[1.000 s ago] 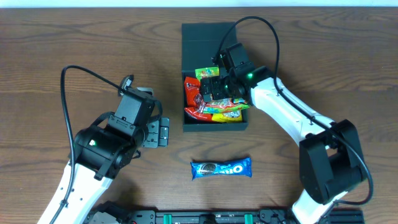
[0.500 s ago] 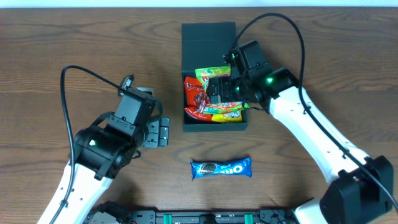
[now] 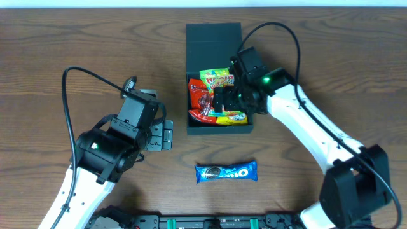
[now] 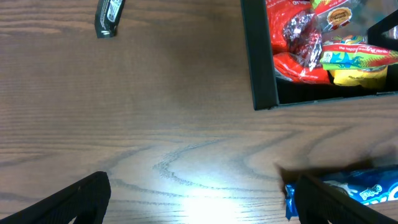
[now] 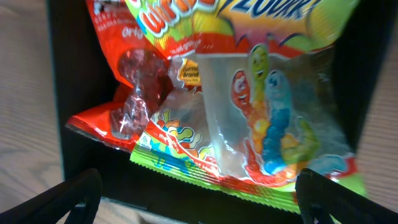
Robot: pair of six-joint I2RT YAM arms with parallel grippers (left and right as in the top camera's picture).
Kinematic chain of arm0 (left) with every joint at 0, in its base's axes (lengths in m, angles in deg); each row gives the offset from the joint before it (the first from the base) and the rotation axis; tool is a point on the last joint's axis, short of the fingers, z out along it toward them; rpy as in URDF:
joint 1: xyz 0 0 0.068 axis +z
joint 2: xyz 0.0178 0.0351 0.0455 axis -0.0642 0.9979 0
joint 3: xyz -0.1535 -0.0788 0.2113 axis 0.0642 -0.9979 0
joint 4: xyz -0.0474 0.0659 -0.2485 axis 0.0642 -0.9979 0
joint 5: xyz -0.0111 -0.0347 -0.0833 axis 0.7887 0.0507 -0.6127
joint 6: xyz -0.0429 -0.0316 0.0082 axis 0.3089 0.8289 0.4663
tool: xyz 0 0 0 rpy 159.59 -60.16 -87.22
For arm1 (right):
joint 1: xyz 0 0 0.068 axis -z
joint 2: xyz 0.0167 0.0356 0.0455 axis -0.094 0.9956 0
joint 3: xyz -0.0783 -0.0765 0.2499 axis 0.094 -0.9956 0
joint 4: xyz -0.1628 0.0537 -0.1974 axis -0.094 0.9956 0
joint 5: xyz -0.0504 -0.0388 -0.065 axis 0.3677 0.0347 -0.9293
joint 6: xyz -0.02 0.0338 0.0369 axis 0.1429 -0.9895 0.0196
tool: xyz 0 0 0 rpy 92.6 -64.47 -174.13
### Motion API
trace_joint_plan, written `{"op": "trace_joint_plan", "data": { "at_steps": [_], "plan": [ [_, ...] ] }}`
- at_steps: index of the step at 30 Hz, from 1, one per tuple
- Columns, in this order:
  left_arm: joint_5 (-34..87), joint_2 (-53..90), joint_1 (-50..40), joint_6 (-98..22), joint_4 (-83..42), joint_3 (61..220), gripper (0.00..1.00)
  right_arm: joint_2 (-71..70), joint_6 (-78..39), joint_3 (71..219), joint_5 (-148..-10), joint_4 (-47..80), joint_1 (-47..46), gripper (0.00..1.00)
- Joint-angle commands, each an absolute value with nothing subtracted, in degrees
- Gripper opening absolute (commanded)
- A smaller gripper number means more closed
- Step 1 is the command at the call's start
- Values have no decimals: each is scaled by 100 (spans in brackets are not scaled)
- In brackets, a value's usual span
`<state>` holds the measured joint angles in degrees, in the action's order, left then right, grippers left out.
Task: Pack container
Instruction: 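Lower the Haribo bag into the box and press it down, then open right gripper and push the Haribo bag flat in the box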
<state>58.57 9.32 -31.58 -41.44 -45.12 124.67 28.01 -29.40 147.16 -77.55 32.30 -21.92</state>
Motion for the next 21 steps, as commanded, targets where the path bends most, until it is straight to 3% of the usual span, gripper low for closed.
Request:
{"op": "trace_joint_plan", "data": {
  "at_steps": [1,21],
  "plan": [
    [5916,906,-3143,-4208,-4515,12465,95,3016,-3047,14644,-7753,3237,-2321,99],
    [5916,906,-3143,-4208,-4515,12465,95,3523,-3434,14629,-7878,2951,-2358,99]
  ]
}}
